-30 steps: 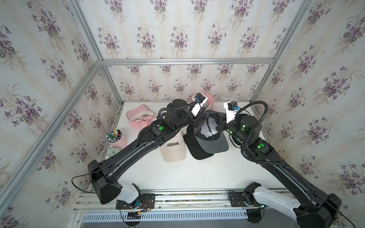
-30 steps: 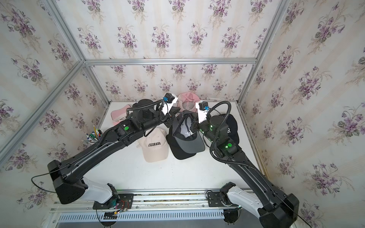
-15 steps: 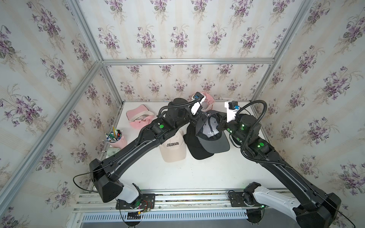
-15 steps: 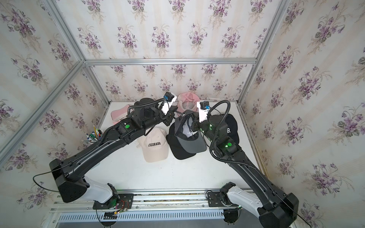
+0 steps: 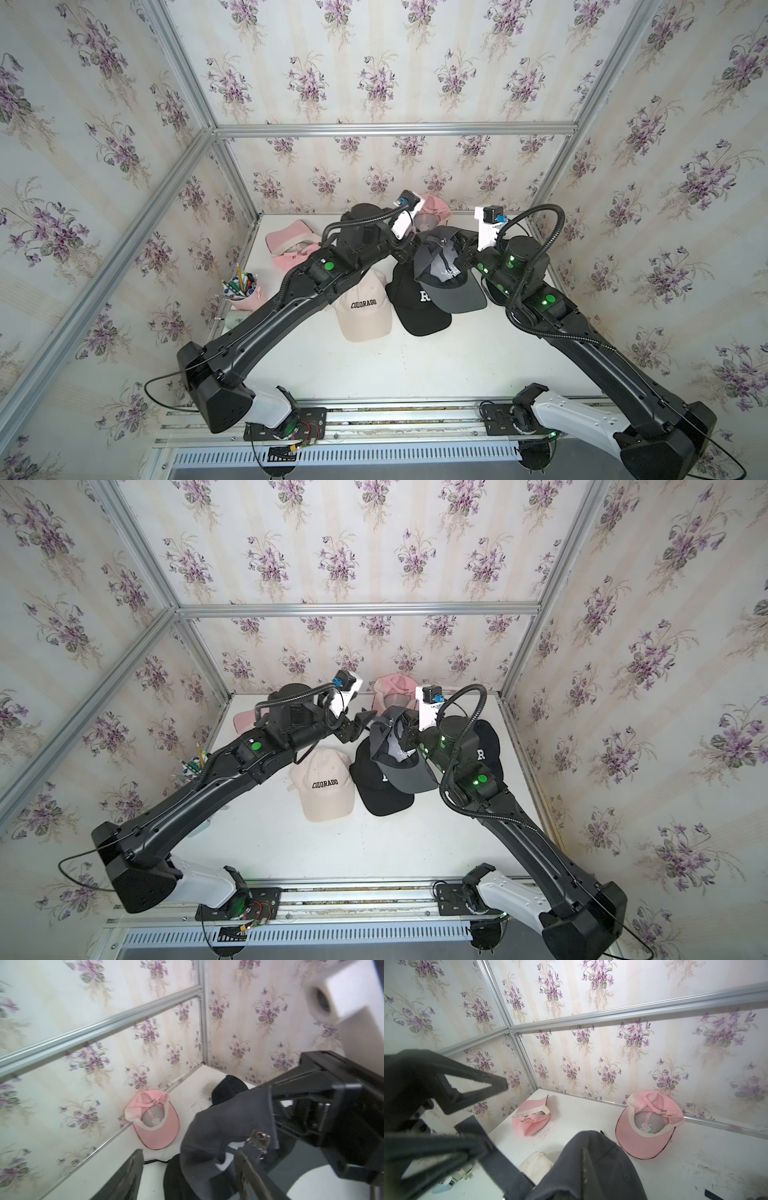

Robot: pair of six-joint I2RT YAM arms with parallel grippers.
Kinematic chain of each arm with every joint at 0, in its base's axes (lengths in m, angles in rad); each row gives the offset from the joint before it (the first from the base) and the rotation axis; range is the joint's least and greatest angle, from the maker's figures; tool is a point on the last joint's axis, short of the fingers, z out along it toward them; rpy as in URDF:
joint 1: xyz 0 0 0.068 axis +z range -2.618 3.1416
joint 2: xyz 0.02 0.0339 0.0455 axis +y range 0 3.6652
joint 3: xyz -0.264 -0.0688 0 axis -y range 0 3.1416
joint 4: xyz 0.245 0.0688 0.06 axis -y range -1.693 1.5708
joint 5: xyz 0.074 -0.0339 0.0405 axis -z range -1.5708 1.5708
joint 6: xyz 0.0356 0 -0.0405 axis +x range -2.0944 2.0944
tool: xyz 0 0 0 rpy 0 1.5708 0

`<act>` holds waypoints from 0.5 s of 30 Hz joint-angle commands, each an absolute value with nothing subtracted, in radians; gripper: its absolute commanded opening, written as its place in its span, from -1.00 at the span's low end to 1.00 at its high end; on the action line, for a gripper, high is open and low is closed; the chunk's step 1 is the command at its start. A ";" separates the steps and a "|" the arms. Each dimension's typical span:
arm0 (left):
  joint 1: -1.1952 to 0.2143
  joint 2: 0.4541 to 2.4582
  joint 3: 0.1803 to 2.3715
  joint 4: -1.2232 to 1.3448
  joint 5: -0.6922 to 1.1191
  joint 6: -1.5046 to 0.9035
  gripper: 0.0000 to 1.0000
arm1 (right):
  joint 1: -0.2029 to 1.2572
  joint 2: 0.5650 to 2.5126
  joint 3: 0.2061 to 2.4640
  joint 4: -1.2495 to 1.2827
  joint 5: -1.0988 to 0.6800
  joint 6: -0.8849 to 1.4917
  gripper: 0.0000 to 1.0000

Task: Open the adjustable buckle of the baseball cap
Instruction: Open the adjustable buckle on the baseball cap, then pull the adjustable strap on the baseball cap.

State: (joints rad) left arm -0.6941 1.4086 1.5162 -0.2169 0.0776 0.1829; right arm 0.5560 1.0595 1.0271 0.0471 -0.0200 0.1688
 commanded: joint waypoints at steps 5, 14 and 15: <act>-0.657 1.295 1.408 -0.127 0.116 0.187 0.46 | 0.557 1.074 1.051 0.043 -0.024 0.187 -1.00; -0.689 1.196 1.180 0.025 0.207 0.224 0.28 | 0.555 1.097 1.099 0.022 -0.060 0.199 -1.00; -0.699 1.205 1.182 0.027 0.207 0.234 0.29 | 0.555 1.098 1.101 0.021 -0.064 0.201 -1.00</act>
State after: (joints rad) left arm -0.6868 1.2022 1.1927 -0.0681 0.1795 0.2001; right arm 0.5552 1.0943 1.0901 0.0093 -0.0422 0.1871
